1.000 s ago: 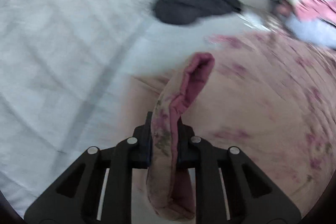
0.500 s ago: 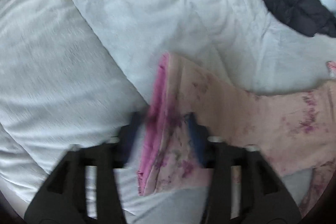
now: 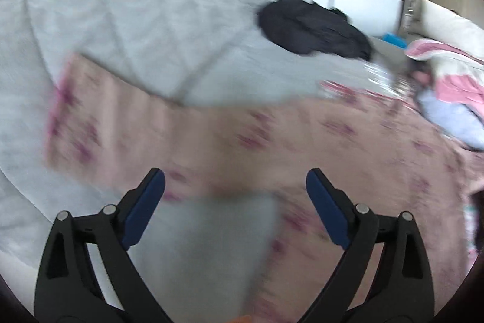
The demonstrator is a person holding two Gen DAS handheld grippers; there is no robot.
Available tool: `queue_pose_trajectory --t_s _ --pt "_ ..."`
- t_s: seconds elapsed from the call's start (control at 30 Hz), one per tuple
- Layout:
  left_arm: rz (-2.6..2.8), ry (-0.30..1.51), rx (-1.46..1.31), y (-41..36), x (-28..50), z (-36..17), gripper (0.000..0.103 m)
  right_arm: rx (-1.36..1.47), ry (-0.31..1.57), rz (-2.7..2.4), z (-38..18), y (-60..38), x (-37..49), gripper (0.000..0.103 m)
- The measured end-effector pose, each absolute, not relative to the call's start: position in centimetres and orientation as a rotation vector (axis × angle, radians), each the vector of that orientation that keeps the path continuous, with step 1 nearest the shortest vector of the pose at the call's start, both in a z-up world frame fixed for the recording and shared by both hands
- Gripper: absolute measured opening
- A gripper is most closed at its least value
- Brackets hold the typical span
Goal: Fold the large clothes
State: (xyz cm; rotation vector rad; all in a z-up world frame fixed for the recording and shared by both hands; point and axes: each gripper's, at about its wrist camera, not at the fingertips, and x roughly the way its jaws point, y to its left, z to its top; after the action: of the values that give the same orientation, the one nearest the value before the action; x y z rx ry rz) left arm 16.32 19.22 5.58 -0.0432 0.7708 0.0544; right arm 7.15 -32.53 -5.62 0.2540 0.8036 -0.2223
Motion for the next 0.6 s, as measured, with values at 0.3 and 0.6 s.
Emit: queue_pose_trajectory --t_s 0.3,0.6 --pt "-0.206 0.817 -0.137 11.5 12.9 -0.7 0.095 0.334 0.830 -0.239 -7.8 -34.7 4.2 0.082" --pt "-0.165 1.001 -0.021 16.6 13.2 -7.6 0.094 0.384 0.999 -0.118 -14.4 -37.2 0.5 0.082"
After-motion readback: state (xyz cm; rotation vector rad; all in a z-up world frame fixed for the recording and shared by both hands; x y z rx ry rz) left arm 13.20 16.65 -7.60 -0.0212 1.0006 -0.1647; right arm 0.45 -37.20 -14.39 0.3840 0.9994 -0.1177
